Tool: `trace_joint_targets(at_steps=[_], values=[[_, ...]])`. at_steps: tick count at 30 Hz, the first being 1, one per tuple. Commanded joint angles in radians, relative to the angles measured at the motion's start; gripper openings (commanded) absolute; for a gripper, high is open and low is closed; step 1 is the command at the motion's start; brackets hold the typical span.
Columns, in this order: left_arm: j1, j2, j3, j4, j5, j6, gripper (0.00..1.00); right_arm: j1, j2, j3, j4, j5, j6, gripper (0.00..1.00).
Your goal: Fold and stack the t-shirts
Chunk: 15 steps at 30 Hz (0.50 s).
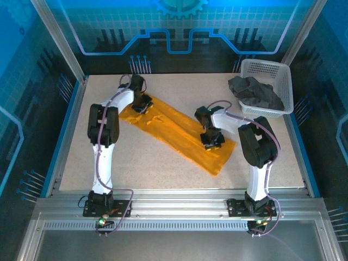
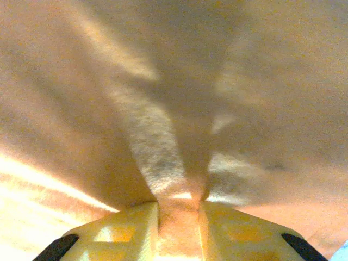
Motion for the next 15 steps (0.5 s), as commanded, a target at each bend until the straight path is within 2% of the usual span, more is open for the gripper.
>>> trace_joint_targets(at_steps=[1, 5, 8, 11, 15], values=[[-0.075, 0.153, 0.165, 0.131, 0.107, 0.012, 0.30, 0.094, -0.034, -0.060, 0.015, -0.142, 0.160, 0.29], [-0.136, 0.335, 0.420, 0.289, 0.205, -0.050, 0.33, 0.170, -0.004, -0.048, 0.098, -0.274, 0.270, 0.30], [-0.160, 0.441, 0.584, 0.370, 0.211, -0.115, 0.37, 0.179, 0.035, -0.034, 0.193, -0.352, 0.340, 0.31], [-0.162, 0.497, 0.671, 0.470, 0.188, -0.200, 0.38, 0.165, 0.074, 0.020, 0.218, -0.371, 0.362, 0.32], [-0.154, 0.497, 0.720, 0.483, 0.189, -0.234, 0.38, 0.143, 0.090, 0.076, 0.189, -0.380, 0.371, 0.33]])
